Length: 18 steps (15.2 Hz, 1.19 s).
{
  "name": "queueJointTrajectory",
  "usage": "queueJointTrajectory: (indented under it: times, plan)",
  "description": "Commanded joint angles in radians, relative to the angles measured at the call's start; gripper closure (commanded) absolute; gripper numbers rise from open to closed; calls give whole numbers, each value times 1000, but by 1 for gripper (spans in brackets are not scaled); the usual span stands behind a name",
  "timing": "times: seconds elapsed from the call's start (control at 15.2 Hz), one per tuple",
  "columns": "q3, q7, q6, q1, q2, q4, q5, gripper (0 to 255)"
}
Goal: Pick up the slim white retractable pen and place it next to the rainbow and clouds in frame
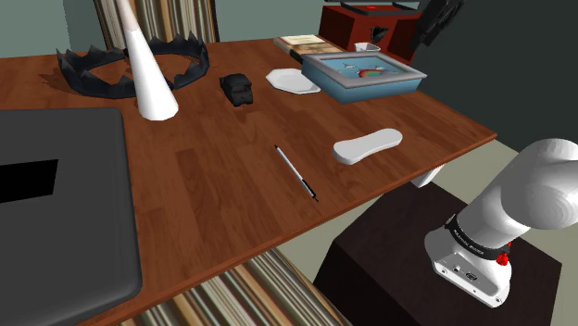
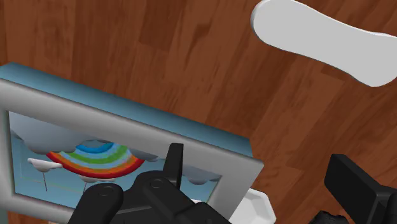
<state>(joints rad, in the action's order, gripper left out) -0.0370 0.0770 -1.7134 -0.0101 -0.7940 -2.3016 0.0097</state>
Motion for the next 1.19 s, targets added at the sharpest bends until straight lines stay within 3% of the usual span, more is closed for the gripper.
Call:
queueJointTrajectory:
  times: [0.0,0.59,1.12]
  plan:
    - [0,0,0,0,0,0,0,0]
    - [152,-224,-140,-49,32,-127,150,0]
    - [297,-413,-298,-98,151,-156,280,0]
